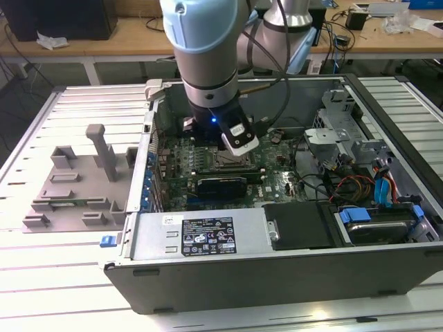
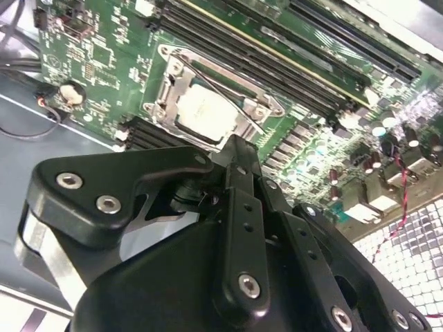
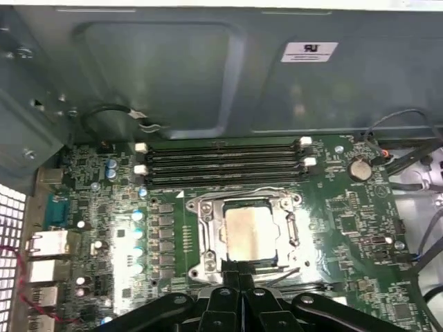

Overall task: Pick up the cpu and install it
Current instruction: 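Install the second cpu locking lever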

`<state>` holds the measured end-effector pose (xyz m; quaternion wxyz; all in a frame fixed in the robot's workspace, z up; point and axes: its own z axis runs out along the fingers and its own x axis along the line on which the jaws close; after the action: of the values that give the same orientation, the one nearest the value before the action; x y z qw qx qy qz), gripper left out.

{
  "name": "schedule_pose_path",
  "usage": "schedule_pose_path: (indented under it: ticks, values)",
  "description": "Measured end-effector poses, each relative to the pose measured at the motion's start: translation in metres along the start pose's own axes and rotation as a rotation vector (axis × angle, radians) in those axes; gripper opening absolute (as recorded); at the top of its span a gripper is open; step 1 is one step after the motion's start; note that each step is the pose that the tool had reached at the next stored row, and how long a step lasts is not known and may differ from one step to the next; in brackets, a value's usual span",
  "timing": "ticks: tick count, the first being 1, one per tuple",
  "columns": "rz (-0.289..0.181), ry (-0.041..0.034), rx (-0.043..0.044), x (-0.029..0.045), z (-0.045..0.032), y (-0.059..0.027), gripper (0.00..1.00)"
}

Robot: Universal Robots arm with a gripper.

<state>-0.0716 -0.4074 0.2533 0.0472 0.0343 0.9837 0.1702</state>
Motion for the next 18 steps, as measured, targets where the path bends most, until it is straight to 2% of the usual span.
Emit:
schedule_pose_path:
  ticks: [3, 4, 6, 7, 9, 11, 13, 15, 16, 17, 18]
  values:
    - [0.007, 0.0143, 0.01, -0.006, 0.0007, -0.0002, 0.11]
    - [0.009, 0.0202, 0.016, -0.0072, 0.0008, -0.0002, 0.11]
    - [0.015, 0.0362, 0.0337, -0.0101, 0.0011, -0.0001, 0.11]
    - [0.016, 0.0393, 0.0396, -0.011, 0.0013, 0.0, 0.11]
    - [0.017, 0.0395, 0.0407, -0.0112, 0.0013, 0.0002, 0.11]
    - [0.017, 0.045, 0.0607, -0.0122, 0.003, 0.0006, 0.11]
    - [0.017, 0.046, 0.0743, -0.0141, 0.0048, 0.0006, 0.11]
    - [0.017, 0.0472, 0.0834, -0.0177, 0.0085, 0.0002, 0.11]
    - [0.017, 0.0487, 0.0853, -0.0181, 0.0125, 0.0001, 0.11]
    - [0.018, 0.0517, 0.0884, -0.0179, 0.0148, 0.0007, 0.11]
    - [0.02, 0.0624, 0.0996, -0.0173, 0.0173, 0.0018, 0.11]
